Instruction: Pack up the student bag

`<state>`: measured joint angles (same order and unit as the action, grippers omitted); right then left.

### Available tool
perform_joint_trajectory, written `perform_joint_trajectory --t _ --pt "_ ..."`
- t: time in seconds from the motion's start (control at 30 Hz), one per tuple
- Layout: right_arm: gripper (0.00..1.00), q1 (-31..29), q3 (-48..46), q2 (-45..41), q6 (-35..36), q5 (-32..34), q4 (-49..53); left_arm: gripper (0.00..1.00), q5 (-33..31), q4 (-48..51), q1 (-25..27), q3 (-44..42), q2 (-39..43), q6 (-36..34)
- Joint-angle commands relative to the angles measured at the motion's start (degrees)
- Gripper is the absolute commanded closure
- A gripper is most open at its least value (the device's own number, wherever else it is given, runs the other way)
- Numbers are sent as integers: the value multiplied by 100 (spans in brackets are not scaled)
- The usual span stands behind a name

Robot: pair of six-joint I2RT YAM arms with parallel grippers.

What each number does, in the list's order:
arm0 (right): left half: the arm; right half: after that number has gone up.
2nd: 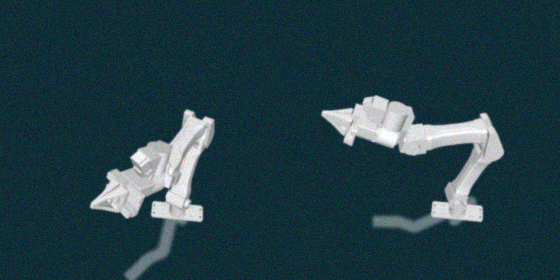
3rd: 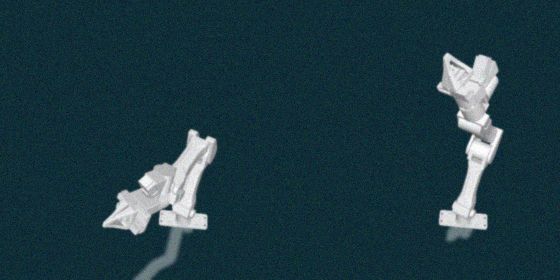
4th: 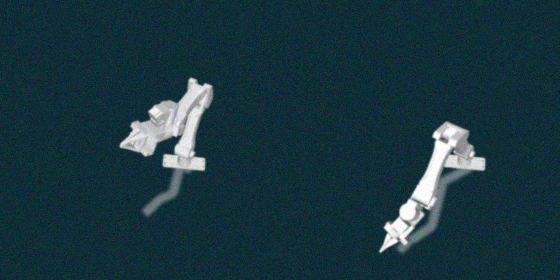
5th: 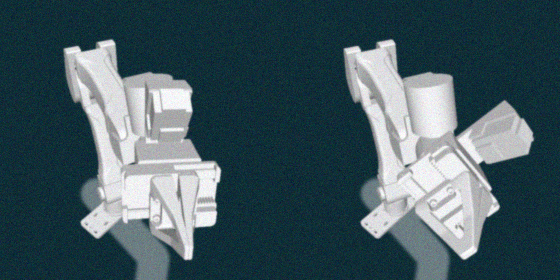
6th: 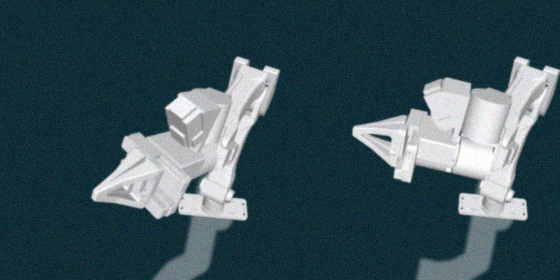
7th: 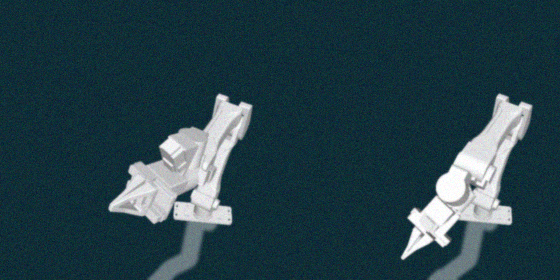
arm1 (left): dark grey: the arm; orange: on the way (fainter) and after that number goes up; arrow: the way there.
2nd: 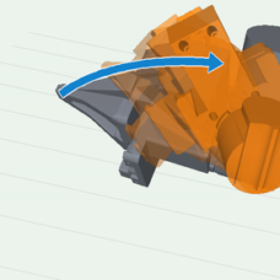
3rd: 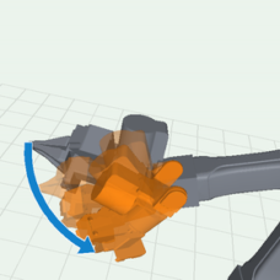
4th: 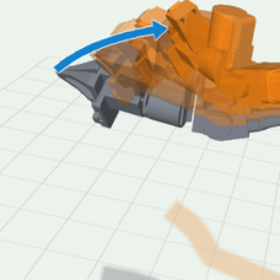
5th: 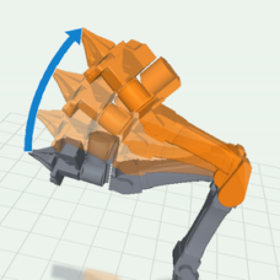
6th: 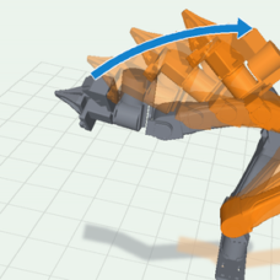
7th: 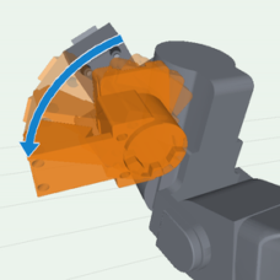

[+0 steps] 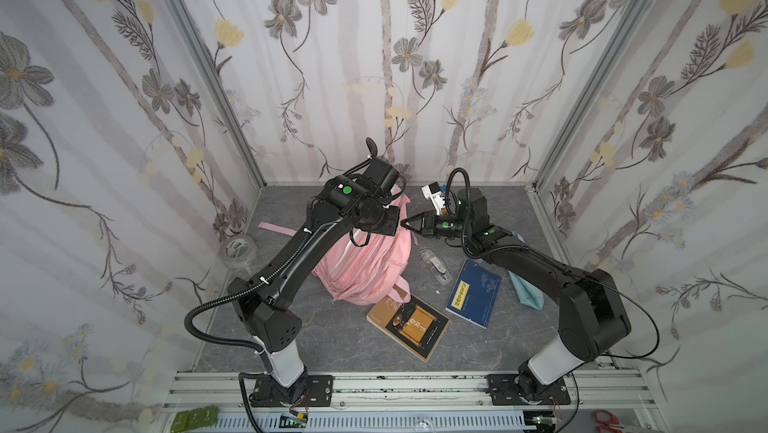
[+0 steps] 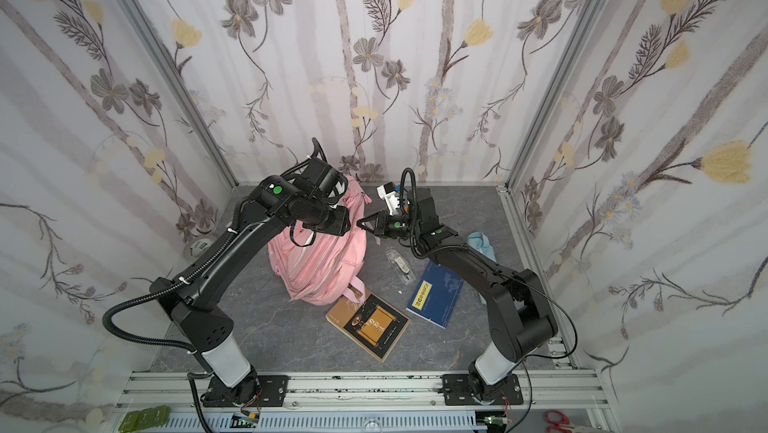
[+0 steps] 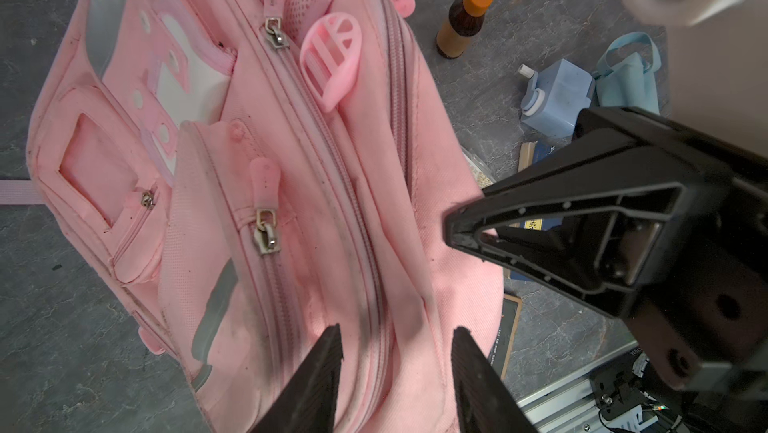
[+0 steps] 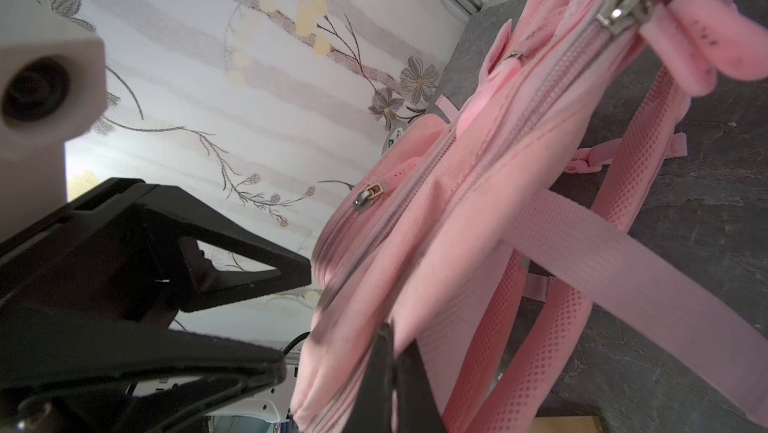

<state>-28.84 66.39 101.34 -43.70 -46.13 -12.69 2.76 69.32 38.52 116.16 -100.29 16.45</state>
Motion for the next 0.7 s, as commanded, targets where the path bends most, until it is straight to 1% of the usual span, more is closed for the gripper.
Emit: perform_joint_trajectory --t 0.0,0.07,0.1,0.2,0.33,0.47,0.57,0.6,0.67 --pt "100 -34 85 -104 94 -143 -335 52 -156 45 -2 225 -123 -304" --pt "100 -50 83 -106 89 -176 -357 52 -510 229 -3 394 -235 -383" --pt "100 -60 93 -108 90 -177 -349 52 -589 290 2 472 -279 -412" --pt "100 -63 85 -114 99 -177 -299 52 -436 187 9 491 -281 -383" --pt "100 -63 109 -161 156 -174 -233 55 -270 74 26 407 -314 -308" --pt "100 -65 172 -145 164 -187 -168 56 -102 228 86 416 -480 -318" --pt "100 -69 165 -141 160 -185 -159 56 -82 306 151 423 -548 -362" --pt "100 -69 164 -147 160 -171 -158 58 -96 325 161 414 -566 -393" --pt "100 -69 164 -154 160 -182 -161 59 -180 402 170 417 -584 -438"
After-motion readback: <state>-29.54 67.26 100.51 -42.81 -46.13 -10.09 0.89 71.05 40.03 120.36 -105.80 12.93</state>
